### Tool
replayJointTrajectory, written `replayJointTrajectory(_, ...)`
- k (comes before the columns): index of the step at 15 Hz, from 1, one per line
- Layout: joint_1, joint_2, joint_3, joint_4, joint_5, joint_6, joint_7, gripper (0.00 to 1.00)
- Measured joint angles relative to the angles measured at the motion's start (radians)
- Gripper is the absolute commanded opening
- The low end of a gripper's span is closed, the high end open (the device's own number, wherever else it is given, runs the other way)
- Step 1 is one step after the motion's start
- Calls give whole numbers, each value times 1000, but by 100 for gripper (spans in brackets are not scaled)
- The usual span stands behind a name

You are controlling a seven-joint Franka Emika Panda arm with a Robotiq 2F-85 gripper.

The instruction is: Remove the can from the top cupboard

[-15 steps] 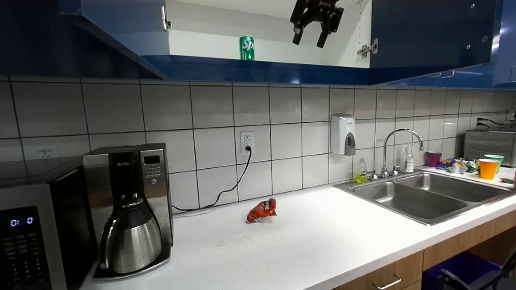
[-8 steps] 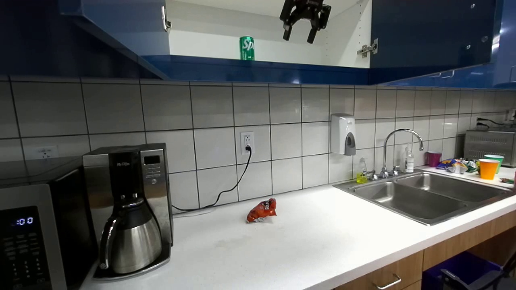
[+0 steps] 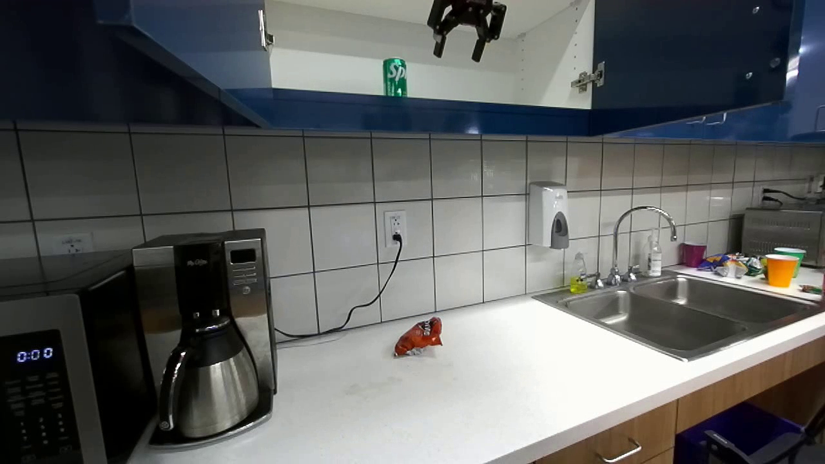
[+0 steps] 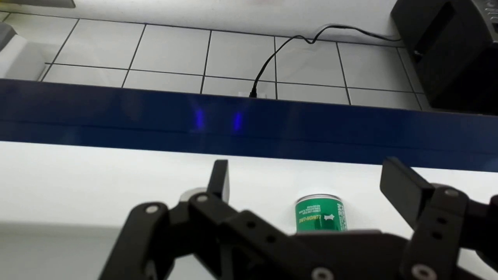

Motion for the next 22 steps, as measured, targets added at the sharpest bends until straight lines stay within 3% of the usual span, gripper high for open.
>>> replayJointTrajectory(11,9,227,32,261,-71,-16,77,100)
replayJointTrajectory(22,44,405,32,451,-140,-37,114,100)
